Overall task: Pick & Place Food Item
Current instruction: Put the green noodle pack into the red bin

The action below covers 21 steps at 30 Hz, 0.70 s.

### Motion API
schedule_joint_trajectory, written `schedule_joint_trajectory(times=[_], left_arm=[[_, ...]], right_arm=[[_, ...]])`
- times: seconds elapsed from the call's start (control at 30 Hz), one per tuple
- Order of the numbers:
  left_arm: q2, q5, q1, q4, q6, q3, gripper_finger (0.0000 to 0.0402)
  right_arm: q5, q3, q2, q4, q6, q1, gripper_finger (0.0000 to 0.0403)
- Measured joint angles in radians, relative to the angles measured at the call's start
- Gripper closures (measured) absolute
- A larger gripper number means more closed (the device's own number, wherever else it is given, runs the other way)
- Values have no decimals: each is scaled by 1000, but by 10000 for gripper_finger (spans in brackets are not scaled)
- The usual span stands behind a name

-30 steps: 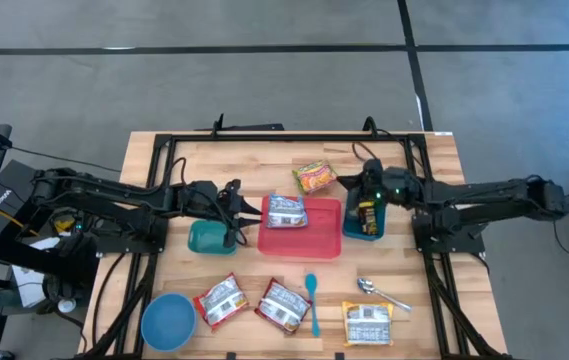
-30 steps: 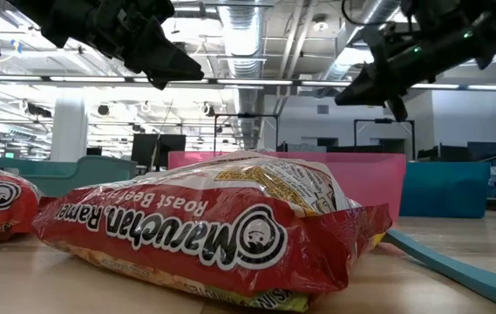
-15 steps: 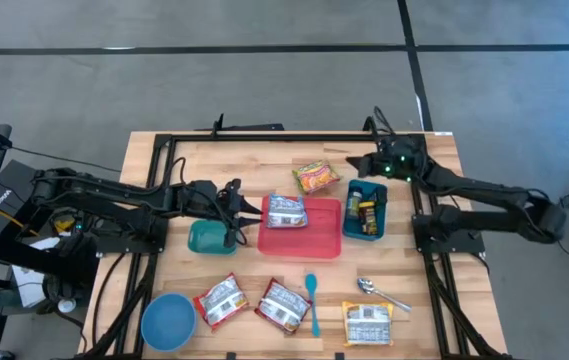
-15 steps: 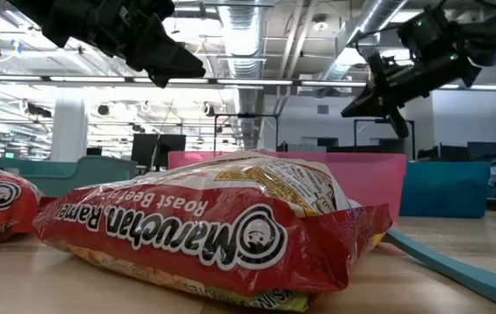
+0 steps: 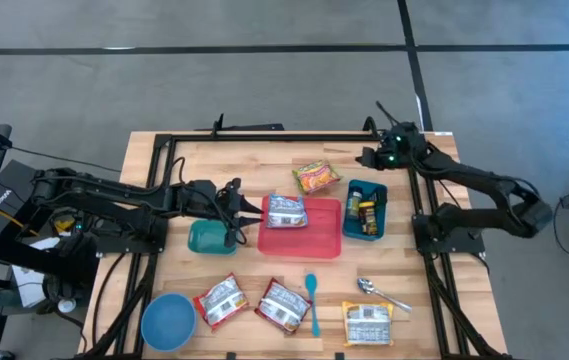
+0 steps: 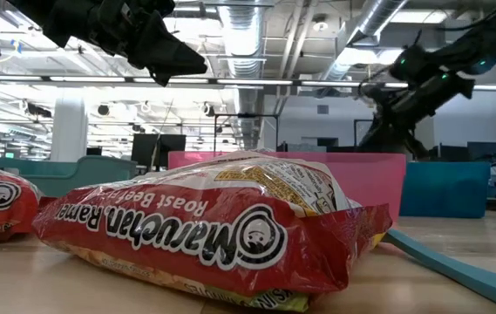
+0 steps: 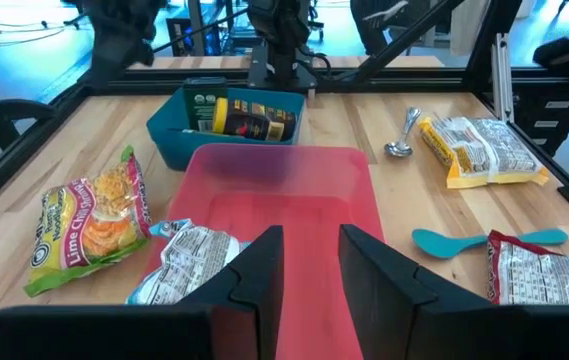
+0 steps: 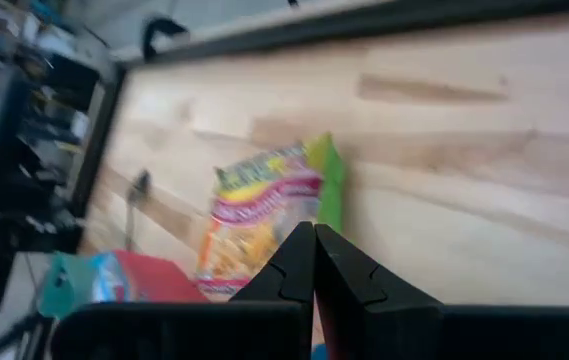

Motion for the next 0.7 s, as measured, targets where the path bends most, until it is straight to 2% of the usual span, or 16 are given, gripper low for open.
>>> schedule_joint_trajectory(times=[0.37, 0.5, 0.7], left_arm=[[0, 0, 0, -1, -2, 0, 309], [0, 0, 0, -1, -2, 0, 309], [0, 0, 0, -2, -3, 0, 309]], right_arm=[[-160, 112, 299, -8, -77, -3, 403], [-211, 149, 352, -8, -86, -7, 398], [-211, 161, 375, -32, -112, -17, 364]])
